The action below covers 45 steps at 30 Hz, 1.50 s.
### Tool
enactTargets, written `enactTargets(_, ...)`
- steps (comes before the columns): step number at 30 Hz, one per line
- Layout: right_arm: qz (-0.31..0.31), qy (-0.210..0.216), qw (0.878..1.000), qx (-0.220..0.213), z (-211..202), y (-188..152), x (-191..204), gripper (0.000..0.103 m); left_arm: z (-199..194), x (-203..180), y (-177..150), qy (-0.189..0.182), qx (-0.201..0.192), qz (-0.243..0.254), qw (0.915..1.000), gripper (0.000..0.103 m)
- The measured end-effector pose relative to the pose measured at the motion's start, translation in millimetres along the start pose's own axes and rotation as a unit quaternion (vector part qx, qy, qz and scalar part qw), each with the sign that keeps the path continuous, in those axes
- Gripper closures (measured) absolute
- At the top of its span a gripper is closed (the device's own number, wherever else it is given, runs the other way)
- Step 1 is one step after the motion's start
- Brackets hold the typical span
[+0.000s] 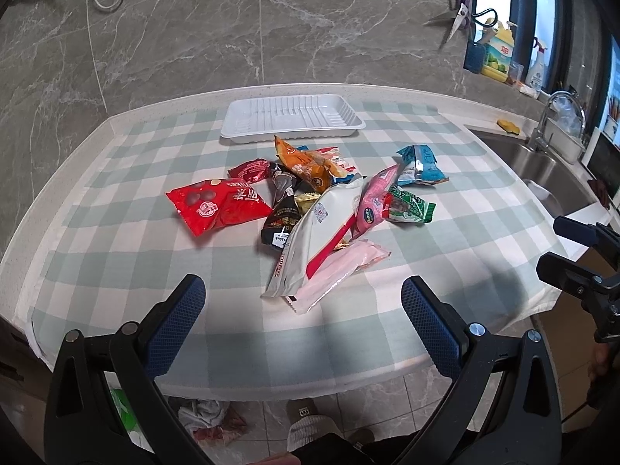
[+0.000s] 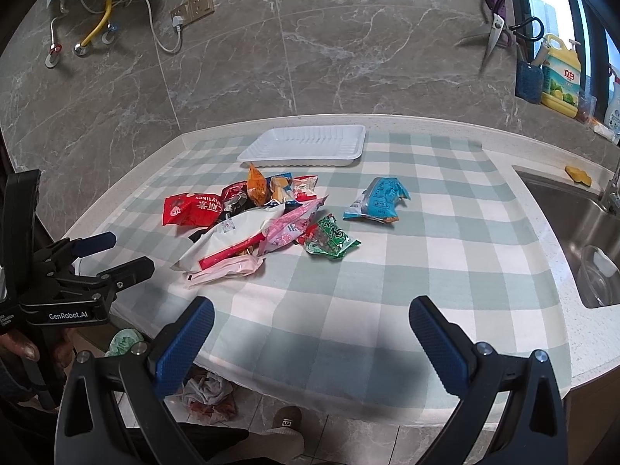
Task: Organize snacks
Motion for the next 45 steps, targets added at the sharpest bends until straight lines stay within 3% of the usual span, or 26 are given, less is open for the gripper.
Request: enactTargets(45, 0.004, 0.004, 1.0, 0.002, 6.8, 1.0, 3.3, 0.0, 6.6, -0.7, -0.5, -0.007, 0.005, -0.005, 1.0, 0.0)
Point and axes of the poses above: each gripper's, at about its wrist camera, not at the fingertips, and z roughly the way its jaws point, x to its left, y to its top, the point moved 6 cm from there along z, roughly the way its jaws point, and after that the axes turned 9 degrees about -z, right-handed, at the moved point
